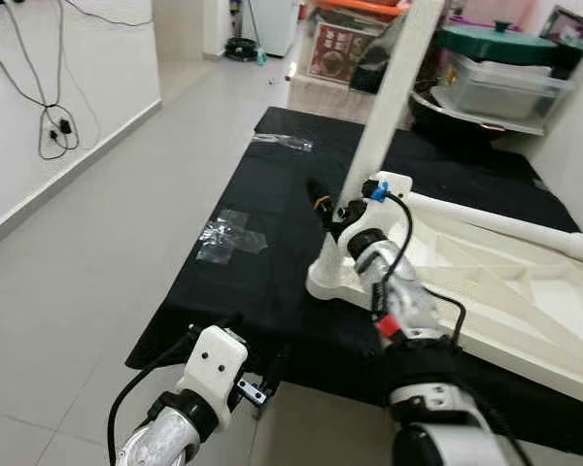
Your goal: Building children table
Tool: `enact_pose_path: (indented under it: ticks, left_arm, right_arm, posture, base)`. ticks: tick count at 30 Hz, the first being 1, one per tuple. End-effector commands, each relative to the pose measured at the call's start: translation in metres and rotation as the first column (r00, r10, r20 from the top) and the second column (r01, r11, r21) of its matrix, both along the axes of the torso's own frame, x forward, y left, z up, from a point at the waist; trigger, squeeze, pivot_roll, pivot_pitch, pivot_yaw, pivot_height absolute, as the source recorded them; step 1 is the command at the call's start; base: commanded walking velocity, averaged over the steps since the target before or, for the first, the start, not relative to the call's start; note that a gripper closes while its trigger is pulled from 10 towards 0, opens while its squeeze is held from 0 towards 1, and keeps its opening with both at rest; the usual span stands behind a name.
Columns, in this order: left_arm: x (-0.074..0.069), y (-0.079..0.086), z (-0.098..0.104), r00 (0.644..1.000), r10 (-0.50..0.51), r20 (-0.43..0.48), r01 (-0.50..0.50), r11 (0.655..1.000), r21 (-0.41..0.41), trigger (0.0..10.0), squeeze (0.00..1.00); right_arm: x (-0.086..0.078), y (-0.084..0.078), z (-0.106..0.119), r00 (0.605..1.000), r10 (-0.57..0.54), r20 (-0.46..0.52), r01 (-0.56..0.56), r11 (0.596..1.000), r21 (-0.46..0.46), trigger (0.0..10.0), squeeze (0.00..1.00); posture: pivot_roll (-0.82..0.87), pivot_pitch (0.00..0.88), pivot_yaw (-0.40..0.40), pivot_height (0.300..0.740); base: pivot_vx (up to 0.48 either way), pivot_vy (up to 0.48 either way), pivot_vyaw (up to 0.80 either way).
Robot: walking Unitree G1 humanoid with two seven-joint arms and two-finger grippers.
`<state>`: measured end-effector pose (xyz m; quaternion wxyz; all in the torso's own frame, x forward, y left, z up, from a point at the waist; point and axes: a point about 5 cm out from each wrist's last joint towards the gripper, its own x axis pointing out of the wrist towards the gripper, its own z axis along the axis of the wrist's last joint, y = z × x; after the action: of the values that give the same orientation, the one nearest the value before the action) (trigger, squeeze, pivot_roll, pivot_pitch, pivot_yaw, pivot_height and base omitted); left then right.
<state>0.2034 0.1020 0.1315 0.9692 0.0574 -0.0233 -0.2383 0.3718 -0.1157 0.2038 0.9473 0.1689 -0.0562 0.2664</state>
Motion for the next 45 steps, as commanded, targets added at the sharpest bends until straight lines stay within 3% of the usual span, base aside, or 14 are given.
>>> enact_pose_path:
  ticks: [1, 6, 11, 12, 18, 24, 26, 30, 33, 35, 40, 41, 44, 45]
  left_arm:
    - [0.000, -0.003, -0.005, 1.000, -0.009, -0.026, 0.009, 1.000, -0.005, 10.0, 0.00]
    - [-0.001, -0.004, -0.005, 1.000, -0.009, -0.025, 0.009, 1.000, -0.008, 10.0, 0.00]
    - [-0.001, -0.004, -0.004, 1.000, -0.009, -0.025, 0.009, 1.000, -0.008, 10.0, 0.00]
    - [-0.001, -0.004, -0.004, 1.000, -0.009, -0.024, 0.009, 1.000, -0.007, 10.0, 0.00]
    - [-0.002, -0.004, -0.004, 1.000, -0.008, -0.024, 0.008, 1.000, -0.005, 10.0, 0.00]
    - [-0.001, -0.004, -0.005, 1.000, -0.009, -0.027, 0.009, 1.000, -0.008, 10.0, 0.00]
    - [-0.001, -0.004, -0.005, 1.000, -0.009, -0.027, 0.009, 1.000, -0.008, 10.0, 0.00]
    - [0.000, -0.003, -0.005, 1.000, -0.010, -0.026, 0.009, 1.000, -0.007, 10.0, 0.00]
    - [0.000, -0.003, -0.004, 1.000, -0.010, -0.026, 0.010, 1.000, -0.007, 10.0, 0.00]
    - [0.000, -0.003, -0.004, 1.000, -0.010, -0.026, 0.010, 1.000, -0.006, 10.0, 0.00]
    - [0.000, -0.003, -0.004, 1.000, -0.011, -0.025, 0.011, 1.000, -0.003, 10.0, 0.00]
    - [0.000, -0.003, -0.004, 1.000, -0.011, -0.025, 0.011, 1.000, -0.003, 10.0, 0.00]
    - [0.000, -0.003, -0.004, 1.000, -0.011, -0.025, 0.011, 1.000, -0.003, 10.0, 0.00]
    - [0.000, -0.003, -0.004, 1.000, -0.011, -0.025, 0.011, 1.000, -0.003, 10.0, 0.00]
  right_arm:
    - [-0.006, 0.015, -0.002, 0.965, 0.264, 0.002, -0.263, 0.964, -0.040, 10.0, 0.00]
    - [-0.024, 0.016, -0.011, 0.744, 0.665, -0.063, -0.662, 0.723, -0.196, 10.0, 0.00]
    - [-0.024, 0.019, -0.011, 0.680, 0.728, -0.084, -0.724, 0.650, -0.230, 10.0, 0.00]
    - [-0.019, 0.023, -0.008, 0.682, 0.727, -0.079, -0.720, 0.650, -0.244, 0.0, 0.00]
    - [-0.006, 0.033, 0.002, 0.771, 0.637, -0.017, -0.617, 0.740, -0.270, 0.0, 0.00]
    - [0.015, 0.020, -0.008, 0.994, 0.092, -0.053, -0.101, 0.972, -0.210, 0.0, 0.00]
    - [0.017, 0.014, -0.011, 0.997, -0.030, -0.068, 0.015, 0.977, -0.212, 0.0, 0.00]
    - [0.015, -0.024, -0.022, 0.846, -0.523, -0.105, 0.491, 0.840, -0.230, 0.0, 0.00]
    - [0.011, -0.032, -0.024, 0.788, -0.607, -0.107, 0.572, 0.785, -0.239, 0.0, 0.00]
    - [-0.003, -0.034, -0.029, 0.679, -0.723, -0.126, 0.688, 0.687, -0.236, 0.0, 0.00]
    - [-0.016, -0.012, -0.035, 0.608, -0.770, -0.196, 0.737, 0.638, -0.222, 0.0, 0.00]
    - [-0.015, -0.003, -0.036, 0.626, -0.747, -0.225, 0.721, 0.664, -0.200, 2.2, 0.00]
    - [-0.014, 0.003, -0.037, 0.639, -0.730, -0.243, 0.708, 0.682, -0.184, 2.2, 0.00]
    - [-0.013, 0.007, -0.037, 0.664, -0.704, -0.251, 0.686, 0.707, -0.169, 10.0, 0.00]
  posture:
    - [0.13, 0.046, -0.145, 0.740]
    - [0.13, 0.049, -0.144, 0.740]
    - [0.14, 0.050, -0.145, 0.740]
    - [0.14, 0.051, -0.146, 0.740]
    - [0.14, 0.054, -0.144, 0.740]
    - [0.13, 0.054, -0.147, 0.740]
    - [0.13, 0.054, -0.147, 0.740]
    - [0.12, 0.053, -0.142, 0.740]
    - [0.12, 0.053, -0.142, 0.740]
    - [0.12, 0.055, -0.141, 0.740]
    - [0.13, 0.053, -0.143, 0.740]
    - [0.13, 0.053, -0.144, 0.740]
    - [0.13, 0.053, -0.145, 0.740]
    - [0.13, 0.054, -0.144, 0.740]
  base:
    - [0.000, 0.000, 0.00]
    - [0.000, 0.000, 0.00]
    - [0.000, 0.000, 0.00]
    - [0.000, 0.000, 0.00]
    - [0.000, 0.000, 0.00]
    - [0.000, 0.000, 0.00]
    - [0.000, 0.000, 0.00]
    - [0.000, 0.000, 0.00]
    - [0.000, 0.000, 0.00]
    - [0.000, 0.000, 0.00]
    - [0.000, 0.000, 0.00]
    - [0.000, 0.000, 0.00]
    - [0.000, 0.000, 0.00]
    - [0.000, 0.000, 0.00]
